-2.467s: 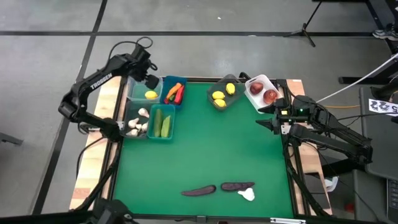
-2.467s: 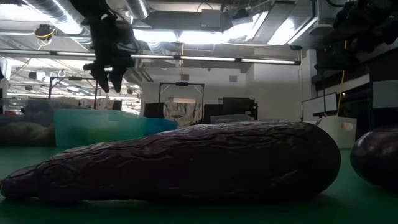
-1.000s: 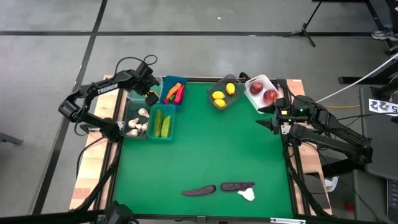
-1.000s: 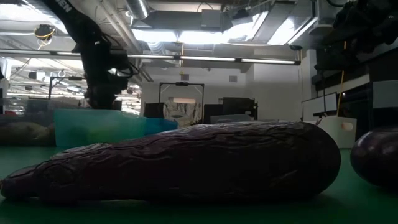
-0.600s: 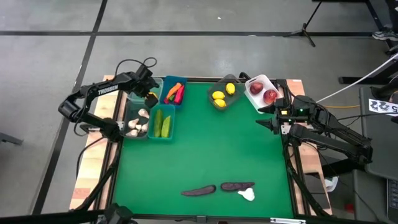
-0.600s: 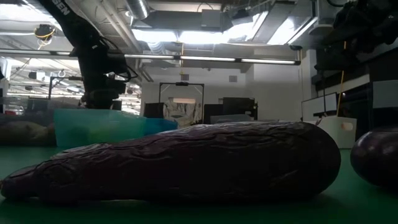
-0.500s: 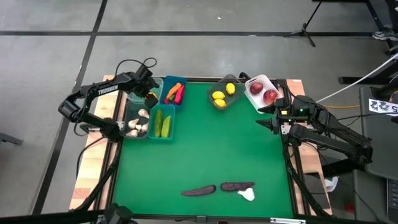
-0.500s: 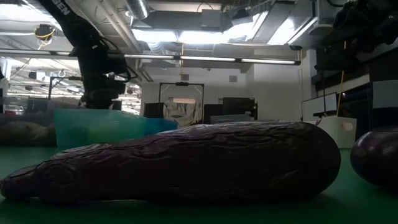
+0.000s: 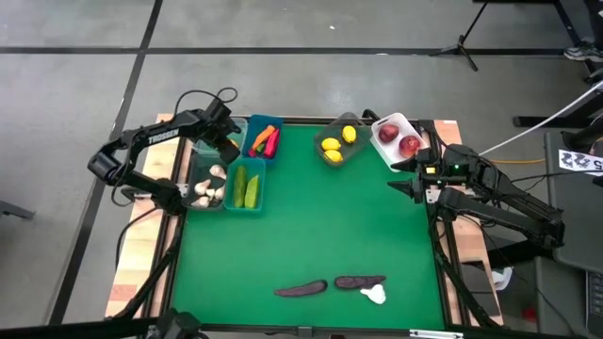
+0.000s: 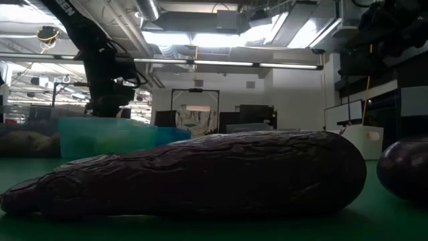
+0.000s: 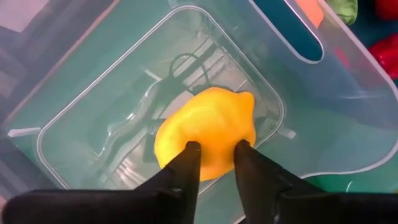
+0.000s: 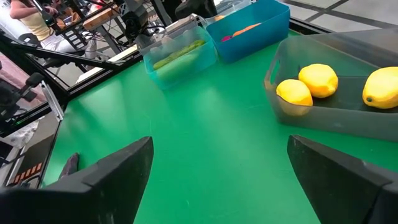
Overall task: Sort produce into baskets
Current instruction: Put the yellow lemon into the right black bin
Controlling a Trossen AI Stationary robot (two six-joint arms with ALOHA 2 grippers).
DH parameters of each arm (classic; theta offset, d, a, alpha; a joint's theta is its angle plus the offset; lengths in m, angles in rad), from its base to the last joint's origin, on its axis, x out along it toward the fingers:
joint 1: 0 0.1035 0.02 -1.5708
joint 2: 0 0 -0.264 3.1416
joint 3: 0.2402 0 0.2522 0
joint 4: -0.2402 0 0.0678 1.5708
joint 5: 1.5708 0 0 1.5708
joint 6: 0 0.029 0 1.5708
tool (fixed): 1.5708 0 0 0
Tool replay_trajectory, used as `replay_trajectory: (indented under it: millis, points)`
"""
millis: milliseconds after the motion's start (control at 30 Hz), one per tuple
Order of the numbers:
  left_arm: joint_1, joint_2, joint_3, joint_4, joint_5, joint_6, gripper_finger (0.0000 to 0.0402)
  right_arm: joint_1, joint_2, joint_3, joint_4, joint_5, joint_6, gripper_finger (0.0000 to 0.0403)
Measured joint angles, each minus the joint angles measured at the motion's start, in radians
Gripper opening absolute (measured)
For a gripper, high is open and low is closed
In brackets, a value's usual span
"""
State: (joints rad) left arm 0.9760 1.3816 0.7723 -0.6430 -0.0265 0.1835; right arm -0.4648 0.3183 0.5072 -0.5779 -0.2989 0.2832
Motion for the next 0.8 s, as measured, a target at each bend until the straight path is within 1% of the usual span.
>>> replay_trajectory:
  millis: [300,467,633,733,800]
  points:
    - [0.000,-0.054,-0.002,0.000,-0.005,-0.046,0.0026,0.000,0.000,0.000,0.000,0.000,0.000,0.0369]
    - [0.000,-0.103,-0.002,0.003,-0.005,-0.070,0.0002,0.000,0.000,0.000,0.000,0.000,0.000,0.0369]
    - [0.000,-0.133,-0.002,0.005,-0.005,-0.077,0.0016,0.000,0.000,0.000,0.000,0.000,0.000,0.0369]
    - [-0.001,-0.134,-0.002,0.014,-0.005,-0.085,0.0039,0.000,0.000,0.000,0.000,0.000,0.000,0.0369]
    - [-0.005,-0.133,-0.002,0.018,-0.002,-0.084,0.0063,0.000,0.000,0.000,0.000,0.000,0.000,0.0369]
